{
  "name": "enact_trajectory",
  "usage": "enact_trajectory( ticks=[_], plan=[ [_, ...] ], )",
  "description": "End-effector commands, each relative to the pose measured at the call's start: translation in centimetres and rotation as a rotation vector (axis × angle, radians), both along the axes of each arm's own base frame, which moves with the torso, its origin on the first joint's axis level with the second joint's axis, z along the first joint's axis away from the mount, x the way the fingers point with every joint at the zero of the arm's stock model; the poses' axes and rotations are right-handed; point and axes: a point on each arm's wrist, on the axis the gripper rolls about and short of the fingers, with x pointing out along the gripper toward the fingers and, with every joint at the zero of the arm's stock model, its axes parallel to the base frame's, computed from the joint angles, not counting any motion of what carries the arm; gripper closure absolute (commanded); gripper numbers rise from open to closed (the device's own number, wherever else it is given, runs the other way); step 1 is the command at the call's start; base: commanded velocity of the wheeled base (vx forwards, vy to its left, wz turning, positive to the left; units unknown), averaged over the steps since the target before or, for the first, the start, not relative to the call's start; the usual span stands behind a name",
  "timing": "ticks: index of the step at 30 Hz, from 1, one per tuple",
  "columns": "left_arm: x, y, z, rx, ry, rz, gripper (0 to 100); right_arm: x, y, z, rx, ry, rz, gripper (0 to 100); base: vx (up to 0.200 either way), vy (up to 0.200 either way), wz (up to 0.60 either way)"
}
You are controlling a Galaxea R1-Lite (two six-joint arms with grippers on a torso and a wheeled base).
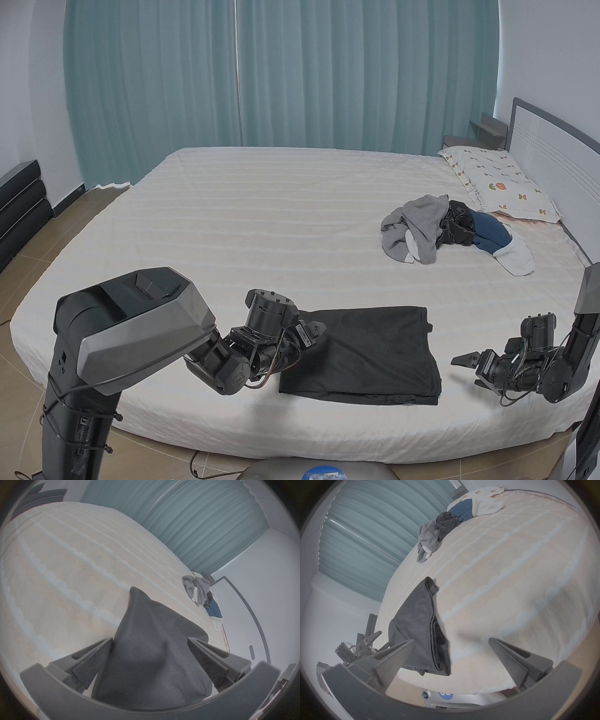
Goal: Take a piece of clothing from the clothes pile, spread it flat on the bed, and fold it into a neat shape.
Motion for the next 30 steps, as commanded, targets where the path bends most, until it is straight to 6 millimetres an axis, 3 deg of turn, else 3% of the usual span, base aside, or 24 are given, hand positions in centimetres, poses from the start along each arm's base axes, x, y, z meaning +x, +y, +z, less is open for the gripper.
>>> enact_trajectory(
  ticks=[1,8,14,29,30],
  plan=[
    [0.3,1.2,0.6,0.015,-0.009,0.021,0,0.0,0.0,-0.1,0.001,0.006,0.0,0,0.0,0.0,0.0],
    [-0.4,2.4,-0.1,0.087,0.001,-0.012,0,0.0,0.1,-0.1,0.001,0.006,0.003,0,0.0,0.0,0.0],
    [0.0,1.9,-1.6,0.047,0.027,-0.083,0,0.0,0.1,-0.2,0.001,0.009,0.004,0,0.0,0.0,0.0],
    [1.5,0.7,-2.5,0.032,0.002,-0.13,0,0.1,0.2,-0.6,0.0,0.019,0.007,0,0.0,0.0,0.0],
    [1.5,0.7,-2.5,0.032,0.002,-0.13,100,0.1,0.2,-0.6,0.0,0.019,0.007,0,0.0,0.0,0.0]
  ],
)
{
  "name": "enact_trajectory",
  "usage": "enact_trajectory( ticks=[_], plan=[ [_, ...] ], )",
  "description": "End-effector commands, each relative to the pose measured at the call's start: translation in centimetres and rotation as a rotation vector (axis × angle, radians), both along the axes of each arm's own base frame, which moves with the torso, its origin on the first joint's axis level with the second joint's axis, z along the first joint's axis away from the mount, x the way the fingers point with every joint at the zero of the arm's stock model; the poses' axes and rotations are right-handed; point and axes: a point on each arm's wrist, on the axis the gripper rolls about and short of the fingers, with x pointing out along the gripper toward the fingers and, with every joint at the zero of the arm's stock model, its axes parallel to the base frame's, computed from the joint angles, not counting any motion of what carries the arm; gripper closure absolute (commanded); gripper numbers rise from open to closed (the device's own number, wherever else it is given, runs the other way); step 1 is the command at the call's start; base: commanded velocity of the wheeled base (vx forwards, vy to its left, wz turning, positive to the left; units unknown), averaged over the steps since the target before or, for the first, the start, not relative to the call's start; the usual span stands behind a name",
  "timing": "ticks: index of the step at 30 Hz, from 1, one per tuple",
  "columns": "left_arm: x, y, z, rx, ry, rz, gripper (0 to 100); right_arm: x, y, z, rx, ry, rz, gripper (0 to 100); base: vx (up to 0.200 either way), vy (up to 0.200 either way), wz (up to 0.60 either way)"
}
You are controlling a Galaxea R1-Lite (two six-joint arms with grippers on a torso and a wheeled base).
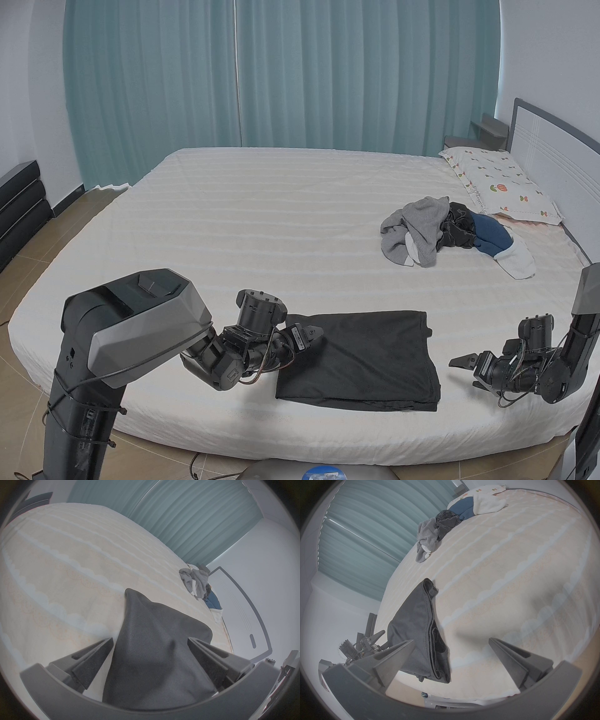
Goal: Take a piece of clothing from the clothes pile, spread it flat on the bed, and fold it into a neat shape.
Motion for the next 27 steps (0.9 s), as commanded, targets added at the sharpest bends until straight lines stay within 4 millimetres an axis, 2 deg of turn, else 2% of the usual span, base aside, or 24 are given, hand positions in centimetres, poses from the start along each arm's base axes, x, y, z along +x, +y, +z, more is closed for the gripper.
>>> enact_trajectory(
  ticks=[1,13,27],
  plan=[
    [0.1,-0.1,-0.8,0.007,0.011,-0.001,100,0.1,0.0,-0.3,0.0,0.01,0.001,0,0.0,0.0,0.0],
    [-0.7,1.1,-0.7,0.028,0.041,0.02,100,0.3,-0.2,-0.3,0.0,-0.007,-0.006,0,0.0,0.0,0.0],
    [-1.1,1.4,-0.2,0.047,0.032,0.05,100,0.3,-0.3,-0.2,0.0,-0.01,-0.015,0,0.0,0.0,0.0]
  ],
)
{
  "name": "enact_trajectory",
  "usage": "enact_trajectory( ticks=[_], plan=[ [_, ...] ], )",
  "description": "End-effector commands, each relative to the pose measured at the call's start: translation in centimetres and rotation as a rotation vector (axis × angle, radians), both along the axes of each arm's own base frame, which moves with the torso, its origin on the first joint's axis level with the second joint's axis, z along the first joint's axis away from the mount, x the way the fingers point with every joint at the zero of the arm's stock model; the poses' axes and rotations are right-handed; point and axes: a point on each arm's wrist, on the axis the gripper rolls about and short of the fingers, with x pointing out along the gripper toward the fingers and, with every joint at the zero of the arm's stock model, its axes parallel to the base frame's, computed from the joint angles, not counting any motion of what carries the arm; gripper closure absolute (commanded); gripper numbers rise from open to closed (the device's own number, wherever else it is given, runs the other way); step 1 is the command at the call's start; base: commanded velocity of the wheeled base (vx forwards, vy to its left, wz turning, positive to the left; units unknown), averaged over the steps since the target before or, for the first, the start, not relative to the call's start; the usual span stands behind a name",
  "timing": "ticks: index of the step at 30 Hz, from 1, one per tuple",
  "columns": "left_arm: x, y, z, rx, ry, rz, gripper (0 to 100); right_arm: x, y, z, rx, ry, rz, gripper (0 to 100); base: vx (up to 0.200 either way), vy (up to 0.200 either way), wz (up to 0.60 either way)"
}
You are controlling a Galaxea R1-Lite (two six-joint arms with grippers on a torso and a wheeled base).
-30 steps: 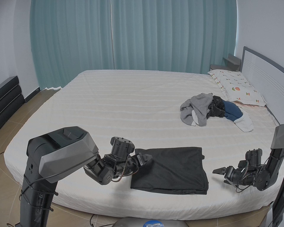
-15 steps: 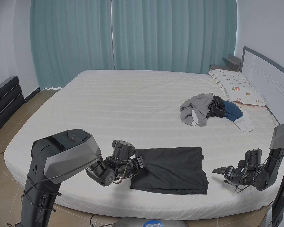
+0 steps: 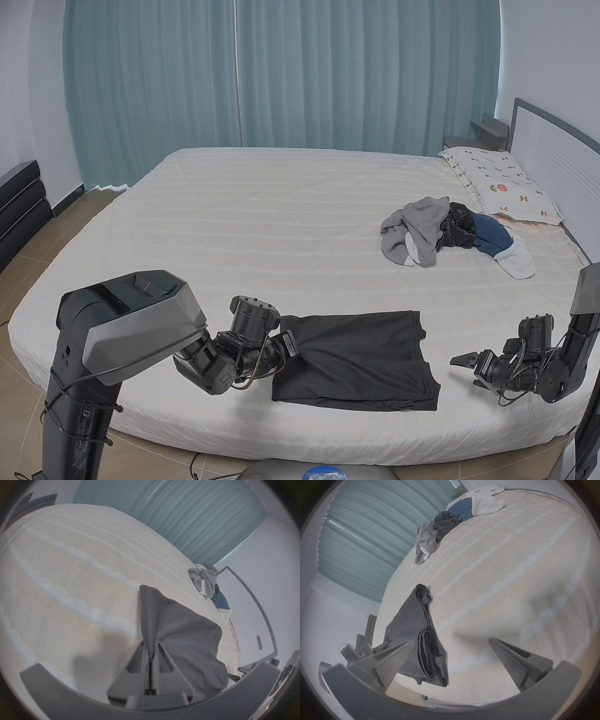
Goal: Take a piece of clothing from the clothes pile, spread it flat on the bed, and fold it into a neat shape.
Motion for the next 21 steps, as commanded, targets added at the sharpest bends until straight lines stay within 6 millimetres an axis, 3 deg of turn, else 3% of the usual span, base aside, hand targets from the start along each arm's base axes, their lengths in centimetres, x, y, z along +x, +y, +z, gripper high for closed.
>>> enact_trajectory(
  ticks=[1,13,21],
  plan=[
    [-0.1,0.0,0.3,-0.003,-0.003,0.001,100,0.0,0.0,0.0,0.0,0.0,0.0,0,0.0,0.0,0.0],
    [-0.3,0.6,1.3,-0.004,0.003,0.015,100,0.0,0.0,0.1,0.003,-0.002,-0.005,0,0.0,0.0,0.0],
    [-0.7,0.8,1.9,-0.004,0.006,0.017,100,0.1,-0.2,0.1,0.003,-0.005,-0.011,0,0.0,0.2,0.0]
  ],
)
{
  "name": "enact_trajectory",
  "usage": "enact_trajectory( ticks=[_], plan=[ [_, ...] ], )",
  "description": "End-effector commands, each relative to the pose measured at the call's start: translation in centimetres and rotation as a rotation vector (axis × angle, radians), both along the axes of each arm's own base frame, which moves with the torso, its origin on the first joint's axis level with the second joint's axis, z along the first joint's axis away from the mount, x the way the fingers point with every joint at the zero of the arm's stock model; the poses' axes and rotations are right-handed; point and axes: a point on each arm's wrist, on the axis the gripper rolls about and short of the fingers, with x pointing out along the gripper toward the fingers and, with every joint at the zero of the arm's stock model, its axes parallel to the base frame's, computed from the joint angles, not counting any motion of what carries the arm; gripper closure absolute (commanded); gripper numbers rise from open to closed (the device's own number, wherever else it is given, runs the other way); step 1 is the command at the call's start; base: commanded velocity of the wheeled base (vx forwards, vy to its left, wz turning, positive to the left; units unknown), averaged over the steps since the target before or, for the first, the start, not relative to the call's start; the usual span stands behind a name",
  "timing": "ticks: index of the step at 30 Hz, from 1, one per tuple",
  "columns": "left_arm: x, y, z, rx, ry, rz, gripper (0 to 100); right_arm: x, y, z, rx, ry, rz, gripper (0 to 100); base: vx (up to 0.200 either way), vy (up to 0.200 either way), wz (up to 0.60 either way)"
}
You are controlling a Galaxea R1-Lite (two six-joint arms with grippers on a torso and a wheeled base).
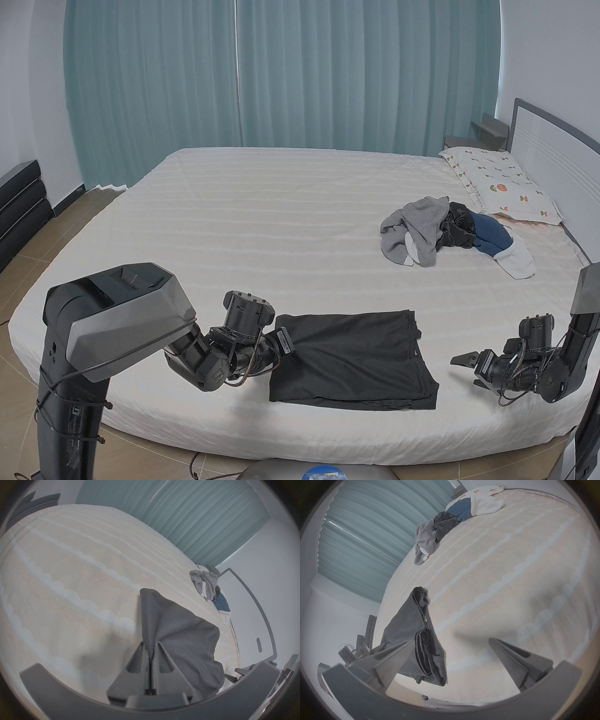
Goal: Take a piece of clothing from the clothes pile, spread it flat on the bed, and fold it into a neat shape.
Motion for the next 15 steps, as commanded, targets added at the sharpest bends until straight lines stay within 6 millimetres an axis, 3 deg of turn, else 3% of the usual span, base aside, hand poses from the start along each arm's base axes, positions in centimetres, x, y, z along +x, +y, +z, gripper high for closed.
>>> enact_trajectory(
  ticks=[1,15],
  plan=[
    [-0.1,0.0,0.5,-0.004,-0.007,-0.001,100,0.1,0.0,0.1,0.0,-0.005,-0.001,0,0.0,0.2,0.0],
    [-0.1,1.3,1.3,-0.001,0.021,0.052,100,0.2,0.0,0.2,0.001,-0.012,0.002,0,0.0,0.2,0.0]
  ],
)
